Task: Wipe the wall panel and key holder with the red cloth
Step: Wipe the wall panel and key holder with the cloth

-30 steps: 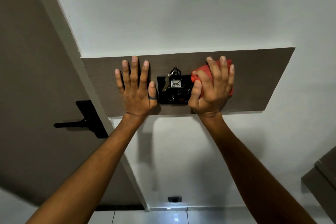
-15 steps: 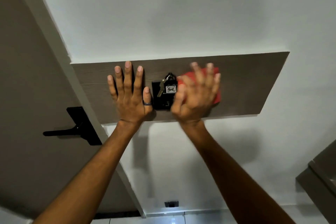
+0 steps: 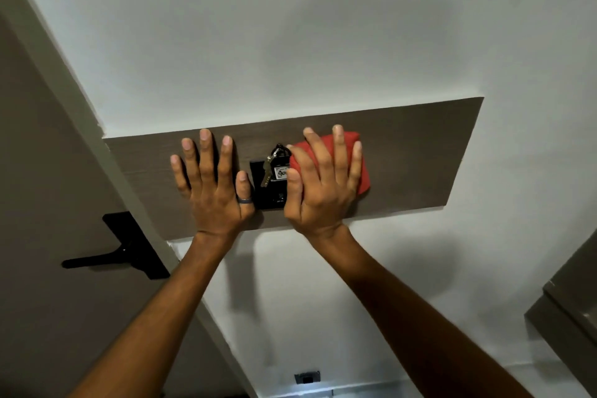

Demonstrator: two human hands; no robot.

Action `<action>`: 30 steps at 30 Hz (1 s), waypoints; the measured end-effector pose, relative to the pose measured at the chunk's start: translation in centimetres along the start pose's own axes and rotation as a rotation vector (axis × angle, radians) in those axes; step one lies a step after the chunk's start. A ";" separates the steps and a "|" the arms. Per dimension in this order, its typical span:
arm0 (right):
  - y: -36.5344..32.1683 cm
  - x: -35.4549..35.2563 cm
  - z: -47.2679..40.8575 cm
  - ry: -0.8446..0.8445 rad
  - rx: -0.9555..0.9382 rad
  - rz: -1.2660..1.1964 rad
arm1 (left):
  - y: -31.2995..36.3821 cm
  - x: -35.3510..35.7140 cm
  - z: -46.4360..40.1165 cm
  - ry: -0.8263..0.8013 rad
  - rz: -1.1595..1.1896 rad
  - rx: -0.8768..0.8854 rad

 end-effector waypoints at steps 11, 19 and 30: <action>0.6 -0.5 -1.3 0.004 0.006 -0.050 | 0.3 -0.1 -0.1 -0.005 -0.009 -0.008; 1.9 -0.2 0.5 -0.041 -0.222 0.052 | 0.5 -0.4 -0.3 0.009 -0.009 -0.003; 2.8 -0.1 3.1 -0.012 -0.362 0.085 | 0.3 0.0 -0.1 0.007 -0.037 0.014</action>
Point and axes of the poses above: each hand's wrist, its own z-axis away from the middle knuckle, its own x-axis out of the palm, y = z × x, the point moved 10 cm from there along -z, towards the middle knuckle, and after that the axes turned 10 degrees about z, right-handed, at the moved point
